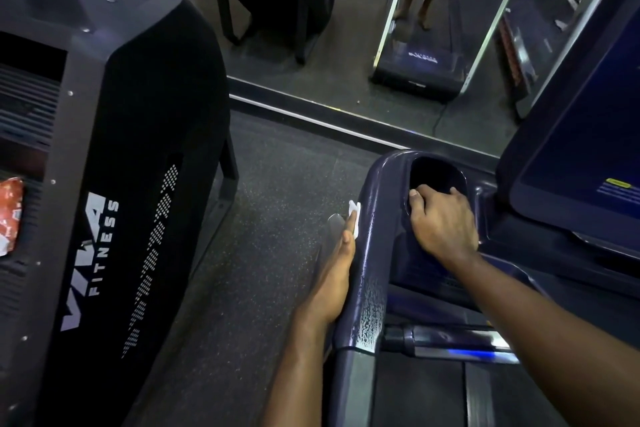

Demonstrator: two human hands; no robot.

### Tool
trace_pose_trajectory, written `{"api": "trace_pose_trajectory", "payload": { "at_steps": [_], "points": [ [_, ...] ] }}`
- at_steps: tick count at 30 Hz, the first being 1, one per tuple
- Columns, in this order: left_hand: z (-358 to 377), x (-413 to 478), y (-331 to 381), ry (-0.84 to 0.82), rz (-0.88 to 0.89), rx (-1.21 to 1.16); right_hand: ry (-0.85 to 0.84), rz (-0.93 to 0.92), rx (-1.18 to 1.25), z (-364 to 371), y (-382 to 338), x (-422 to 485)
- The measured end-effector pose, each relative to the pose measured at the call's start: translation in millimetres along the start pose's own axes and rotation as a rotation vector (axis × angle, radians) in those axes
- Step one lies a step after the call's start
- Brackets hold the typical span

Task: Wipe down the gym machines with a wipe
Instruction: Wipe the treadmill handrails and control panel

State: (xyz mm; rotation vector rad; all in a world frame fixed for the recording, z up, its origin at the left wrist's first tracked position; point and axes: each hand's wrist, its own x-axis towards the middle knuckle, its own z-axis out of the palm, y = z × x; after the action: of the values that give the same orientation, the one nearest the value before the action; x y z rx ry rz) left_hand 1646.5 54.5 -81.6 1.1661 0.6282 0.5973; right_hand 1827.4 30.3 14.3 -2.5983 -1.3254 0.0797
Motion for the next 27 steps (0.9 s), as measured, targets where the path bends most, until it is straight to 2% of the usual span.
{"api": "trace_pose_trajectory", "payload": {
  "at_steps": [6,10,15,21,22,27],
  "points": [
    [2,72,30,0.002,-0.137,0.07,0.027,-0.047,0.006,9,8,6],
    [11,103,60,-0.048,-0.161,-0.038,0.028,-0.049,0.015,11,11,9],
    [1,89,31,-0.036,-0.154,0.078,0.014,-0.003,0.053,6,6,8],
    [1,41,12,-0.052,-0.024,0.026,-0.019,0.087,0.062,-3,-2,7],
    [-1,50,9,-0.079,-0.04,0.037,-0.02,0.082,0.04,-2,-2,7],
    [10,115,55,-0.003,-0.197,0.022,-0.029,0.059,-0.01,6,4,11]
  ]
}}
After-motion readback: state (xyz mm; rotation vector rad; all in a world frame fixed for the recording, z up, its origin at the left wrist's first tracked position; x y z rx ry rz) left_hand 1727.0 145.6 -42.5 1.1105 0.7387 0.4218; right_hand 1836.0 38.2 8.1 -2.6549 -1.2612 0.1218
